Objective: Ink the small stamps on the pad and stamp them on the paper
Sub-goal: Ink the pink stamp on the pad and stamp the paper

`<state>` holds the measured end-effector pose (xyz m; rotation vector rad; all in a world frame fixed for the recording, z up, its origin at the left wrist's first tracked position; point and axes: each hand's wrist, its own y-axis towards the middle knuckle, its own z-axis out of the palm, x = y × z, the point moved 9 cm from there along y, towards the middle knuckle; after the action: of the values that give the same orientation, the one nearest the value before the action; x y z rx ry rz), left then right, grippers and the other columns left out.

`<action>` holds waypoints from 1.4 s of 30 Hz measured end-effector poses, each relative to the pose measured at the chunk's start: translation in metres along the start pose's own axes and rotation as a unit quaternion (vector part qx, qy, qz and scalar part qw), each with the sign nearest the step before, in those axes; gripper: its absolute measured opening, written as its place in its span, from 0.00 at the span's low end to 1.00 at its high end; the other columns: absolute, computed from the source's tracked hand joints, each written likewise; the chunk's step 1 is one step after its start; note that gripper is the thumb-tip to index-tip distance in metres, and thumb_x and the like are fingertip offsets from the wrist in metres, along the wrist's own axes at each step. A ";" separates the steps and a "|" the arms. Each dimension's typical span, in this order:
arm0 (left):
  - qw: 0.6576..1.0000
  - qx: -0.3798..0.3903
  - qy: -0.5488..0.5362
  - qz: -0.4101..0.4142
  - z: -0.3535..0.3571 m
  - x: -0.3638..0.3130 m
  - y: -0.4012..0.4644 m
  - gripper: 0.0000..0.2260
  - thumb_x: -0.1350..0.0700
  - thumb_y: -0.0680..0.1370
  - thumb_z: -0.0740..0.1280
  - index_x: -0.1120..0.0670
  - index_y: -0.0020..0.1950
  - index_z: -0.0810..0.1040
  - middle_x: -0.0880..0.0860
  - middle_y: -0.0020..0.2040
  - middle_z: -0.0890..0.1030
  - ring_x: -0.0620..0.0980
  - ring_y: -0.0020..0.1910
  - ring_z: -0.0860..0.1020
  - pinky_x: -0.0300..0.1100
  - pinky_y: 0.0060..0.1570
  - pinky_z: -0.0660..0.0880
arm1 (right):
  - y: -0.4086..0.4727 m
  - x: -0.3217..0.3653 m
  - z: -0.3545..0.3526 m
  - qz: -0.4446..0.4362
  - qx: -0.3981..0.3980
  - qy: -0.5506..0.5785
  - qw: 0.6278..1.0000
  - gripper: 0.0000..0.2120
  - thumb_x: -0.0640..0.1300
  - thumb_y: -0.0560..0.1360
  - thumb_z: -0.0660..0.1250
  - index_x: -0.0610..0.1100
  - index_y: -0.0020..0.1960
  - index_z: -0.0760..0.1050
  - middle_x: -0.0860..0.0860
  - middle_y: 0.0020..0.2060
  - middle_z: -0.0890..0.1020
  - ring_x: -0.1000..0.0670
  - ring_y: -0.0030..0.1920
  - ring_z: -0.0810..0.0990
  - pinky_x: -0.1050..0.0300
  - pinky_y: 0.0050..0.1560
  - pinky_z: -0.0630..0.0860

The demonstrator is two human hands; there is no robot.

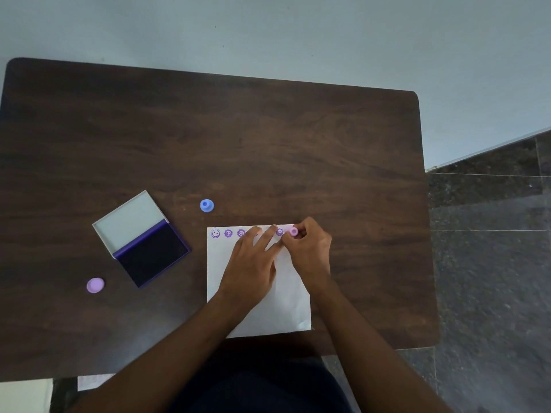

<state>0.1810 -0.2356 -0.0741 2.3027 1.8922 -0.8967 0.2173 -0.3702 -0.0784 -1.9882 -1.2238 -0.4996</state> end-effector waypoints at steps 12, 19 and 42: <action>1.000 -0.002 0.000 -0.002 0.003 0.002 0.000 0.28 0.50 0.76 0.68 0.48 0.74 0.65 0.51 0.75 0.66 0.57 0.72 0.66 0.51 0.72 0.57 | 0.000 0.000 0.002 0.013 0.002 0.005 1.000 0.10 0.49 0.73 0.74 0.47 0.40 0.74 0.55 0.35 0.79 0.53 0.32 0.77 0.70 0.32 0.69; 1.000 -0.006 0.007 -0.004 -0.002 0.000 0.000 0.28 0.51 0.75 0.69 0.48 0.74 0.65 0.50 0.75 0.67 0.57 0.72 0.66 0.51 0.71 0.58 | -0.002 0.006 0.001 0.014 0.014 0.010 1.000 0.11 0.47 0.72 0.75 0.47 0.39 0.73 0.53 0.35 0.80 0.54 0.32 0.77 0.69 0.31 0.70; 0.999 -0.044 -0.004 0.003 -0.031 -0.006 -0.003 0.20 0.46 0.77 0.65 0.48 0.68 0.73 0.50 0.71 0.71 0.50 0.69 0.70 0.46 0.71 0.62 | -0.025 -0.009 -0.035 0.076 -0.007 0.235 0.969 0.03 0.51 0.70 0.76 0.53 0.42 0.85 0.56 0.37 0.87 0.51 0.31 0.82 0.60 0.32 0.80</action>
<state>0.1900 -0.2283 -0.0447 2.2511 1.8800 -0.8026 0.1923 -0.3952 -0.0520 -1.8155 -0.7690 -0.8427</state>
